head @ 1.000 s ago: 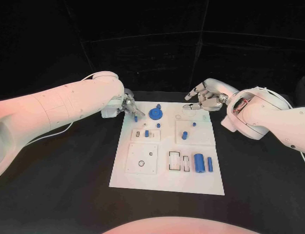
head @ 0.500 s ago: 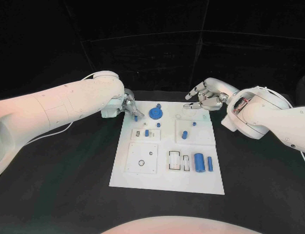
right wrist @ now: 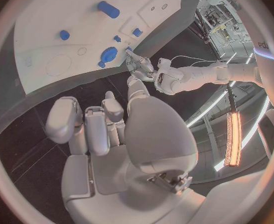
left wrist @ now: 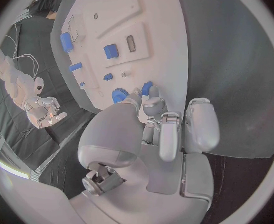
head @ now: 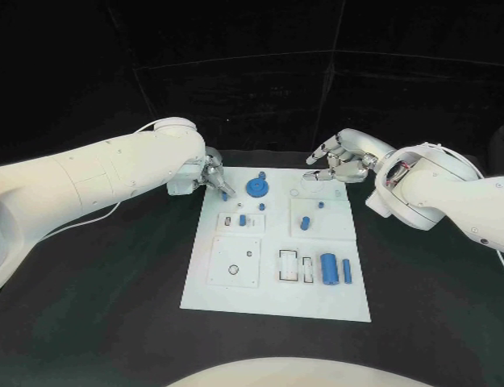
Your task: Assemble the parts on the task board
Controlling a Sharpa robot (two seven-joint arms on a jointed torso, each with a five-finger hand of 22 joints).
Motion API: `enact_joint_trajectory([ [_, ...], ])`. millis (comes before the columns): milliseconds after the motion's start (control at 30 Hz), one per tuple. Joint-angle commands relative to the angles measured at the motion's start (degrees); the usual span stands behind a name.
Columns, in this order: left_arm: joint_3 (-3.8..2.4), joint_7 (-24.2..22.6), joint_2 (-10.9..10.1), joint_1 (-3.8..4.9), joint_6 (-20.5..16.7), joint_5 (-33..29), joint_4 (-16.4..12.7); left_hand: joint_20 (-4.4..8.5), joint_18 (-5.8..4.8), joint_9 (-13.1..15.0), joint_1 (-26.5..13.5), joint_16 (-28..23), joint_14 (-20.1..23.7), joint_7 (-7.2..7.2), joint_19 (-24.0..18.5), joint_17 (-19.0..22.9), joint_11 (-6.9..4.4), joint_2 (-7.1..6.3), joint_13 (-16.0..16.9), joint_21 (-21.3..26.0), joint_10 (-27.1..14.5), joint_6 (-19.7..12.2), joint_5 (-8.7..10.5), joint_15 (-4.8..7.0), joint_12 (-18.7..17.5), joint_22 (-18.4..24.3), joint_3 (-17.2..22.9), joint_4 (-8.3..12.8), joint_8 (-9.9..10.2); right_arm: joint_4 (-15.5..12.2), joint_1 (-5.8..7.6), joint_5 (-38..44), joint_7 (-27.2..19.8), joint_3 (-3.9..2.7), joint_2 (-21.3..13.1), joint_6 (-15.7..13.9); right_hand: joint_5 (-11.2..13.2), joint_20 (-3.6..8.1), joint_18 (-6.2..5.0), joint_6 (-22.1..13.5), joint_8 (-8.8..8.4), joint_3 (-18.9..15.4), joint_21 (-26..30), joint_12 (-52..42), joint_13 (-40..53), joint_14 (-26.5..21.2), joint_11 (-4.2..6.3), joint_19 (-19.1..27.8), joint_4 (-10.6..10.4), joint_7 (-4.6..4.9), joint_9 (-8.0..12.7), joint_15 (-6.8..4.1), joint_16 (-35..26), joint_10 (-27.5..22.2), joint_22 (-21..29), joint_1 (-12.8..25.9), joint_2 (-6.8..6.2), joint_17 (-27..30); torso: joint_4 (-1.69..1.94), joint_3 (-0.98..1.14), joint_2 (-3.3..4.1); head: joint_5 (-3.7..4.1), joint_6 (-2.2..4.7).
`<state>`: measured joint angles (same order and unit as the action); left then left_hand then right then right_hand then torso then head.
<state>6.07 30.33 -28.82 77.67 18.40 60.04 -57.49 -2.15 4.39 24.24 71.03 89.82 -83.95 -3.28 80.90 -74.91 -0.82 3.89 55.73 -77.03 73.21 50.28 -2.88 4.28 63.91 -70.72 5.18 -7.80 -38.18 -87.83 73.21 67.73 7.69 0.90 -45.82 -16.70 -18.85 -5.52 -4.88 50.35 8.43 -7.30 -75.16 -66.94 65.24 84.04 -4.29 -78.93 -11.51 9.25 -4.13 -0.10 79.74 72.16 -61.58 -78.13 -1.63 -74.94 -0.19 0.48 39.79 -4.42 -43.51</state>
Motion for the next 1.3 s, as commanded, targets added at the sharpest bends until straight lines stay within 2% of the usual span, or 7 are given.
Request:
enact_joint_trajectory([
  [33,-0.03,-0.7,0.0,0.07,-1.1,0.4,-0.1,0.39,-0.05,-0.2,2.7,0.2,-6.1,0.54,0.0,-15.1,-0.54,0.78,-0.2,0.2,-0.2,-0.1,-0.03,0.44,-0.2,0.0,2.7,2.2,0.1,0.0,0.11,-0.1,-0.3,-0.03,0.1,-0.3,-0.2,0.14,-0.47,-0.2,0.37,-0.4,0.3,-0.3,-0.1,2.7,0.19,0.1,0.1,-0.04,0.0,-0.46,-0.4,-0.3,0.0,-0.5,-0.07,-0.1,0.03,0.00,0.01,0.04,-0.08],
  [233,-0.03,-1.1,-0.1,0.07,-1.5,0.4,-0.2,0.48,-0.05,-0.7,5.7,0.2,-6.1,0.17,-0.1,-15.1,-0.34,0.14,-1.0,0.4,-0.6,-1.0,-0.95,0.31,-1.2,0.1,11.6,7.3,0.3,-0.1,0.11,-0.1,-0.3,-0.03,0.0,-0.2,-0.4,0.16,-0.46,-0.2,0.41,-0.4,0.3,-0.3,-0.1,2.7,0.20,0.1,0.1,-0.05,0.0,-0.47,-0.4,-0.3,0.0,-0.7,-0.02,-0.1,-0.03,0.01,-0.01,0.14,-0.28],
  [300,-0.03,-1.4,-0.3,0.07,-1.8,0.4,-0.4,0.14,0.01,-0.5,2.4,0.2,-6.1,-0.27,-0.1,-15.1,-0.06,-2.39,-1.6,0.5,-0.3,-1.2,-0.99,-0.26,-1.6,0.1,19.1,9.2,-0.5,-0.1,0.11,-0.1,-0.3,-0.03,0.0,-0.2,-0.7,0.17,-0.47,-0.2,0.44,-0.5,0.3,-0.3,-0.1,2.7,0.20,0.1,0.1,-0.06,0.0,-0.48,-0.4,-0.3,0.0,-0.7,0.02,0.0,-0.01,0.01,-0.02,0.16,-0.25],
  [500,-0.03,-2.3,-1.1,0.07,-3.2,0.4,-1.5,-0.09,-0.01,0.2,-2.1,0.2,-6.1,-0.43,0.0,-15.1,0.00,-4.50,-2.0,0.6,0.2,-1.6,-0.88,-0.29,-1.6,-0.1,27.7,11.1,-2.2,-0.1,0.11,-0.1,-0.3,-0.03,0.0,-0.2,-0.8,0.17,-0.47,-0.2,0.45,-0.5,0.3,-0.3,-0.1,2.7,0.21,0.1,0.1,-0.06,0.0,-0.48,-0.4,-0.3,0.1,-0.8,0.05,0.0,0.08,0.03,-0.03,0.12,-0.15],
  [700,-0.05,-2.4,-3.3,0.12,-6.4,-0.4,-4.8,-0.12,-0.03,0.5,-3.3,0.2,-6.1,-0.21,0.0,-15.1,0.01,-4.91,-2.0,0.7,0.5,-1.8,-0.89,-0.16,-1.4,-0.2,30.0,11.8,-3.0,0.0,0.11,-0.1,-0.3,-0.03,-0.1,-0.1,-0.8,0.17,-0.47,-0.2,0.46,-0.5,0.3,-0.3,-0.1,2.7,0.21,0.1,0.1,-0.06,0.0,-0.49,-0.4,-0.3,0.1,-0.8,0.06,0.0,0.23,0.01,-0.09,0.05,-0.18],
  [1033,-0.01,-2.0,-9.2,0.03,-13.8,-2.6,-14.6,-0.02,-0.07,0.9,-4.8,0.2,-6.1,-0.07,0.2,-15.1,-0.12,-5.82,-1.9,0.5,0.8,-1.9,-0.93,-0.05,-1.1,-0.5,32.8,12.5,-4.1,0.2,0.11,-0.2,-0.3,-0.03,-0.2,0.0,-0.8,0.17,-0.47,-0.2,0.46,-0.5,0.3,-0.3,-0.1,2.7,0.21,0.1,0.1,-0.06,0.0,-0.49,-0.4,-0.3,0.1,-0.8,0.06,0.0,0.46,0.00,-0.13,-0.02,-0.31],
  [1300,0.05,-2.3,-12.8,-1.43,-17.9,-2.9,-20.2,0.01,-0.11,1.0,-5.0,0.2,-6.1,-0.03,0.3,-15.1,-0.16,-6.07,-1.8,0.4,0.9,-1.9,-0.92,-0.01,-1.0,-0.7,33.2,12.6,-4.3,0.4,0.11,-0.3,-0.3,-0.03,-0.2,0.1,-0.8,0.17,-0.47,-0.2,0.46,-0.5,0.3,-0.3,-0.1,2.7,0.21,0.1,0.1,-0.06,0.0,-0.49,-0.4,-0.3,0.1,-0.8,0.06,0.0,0.69,-0.04,-0.19,-0.04,-0.50],
])
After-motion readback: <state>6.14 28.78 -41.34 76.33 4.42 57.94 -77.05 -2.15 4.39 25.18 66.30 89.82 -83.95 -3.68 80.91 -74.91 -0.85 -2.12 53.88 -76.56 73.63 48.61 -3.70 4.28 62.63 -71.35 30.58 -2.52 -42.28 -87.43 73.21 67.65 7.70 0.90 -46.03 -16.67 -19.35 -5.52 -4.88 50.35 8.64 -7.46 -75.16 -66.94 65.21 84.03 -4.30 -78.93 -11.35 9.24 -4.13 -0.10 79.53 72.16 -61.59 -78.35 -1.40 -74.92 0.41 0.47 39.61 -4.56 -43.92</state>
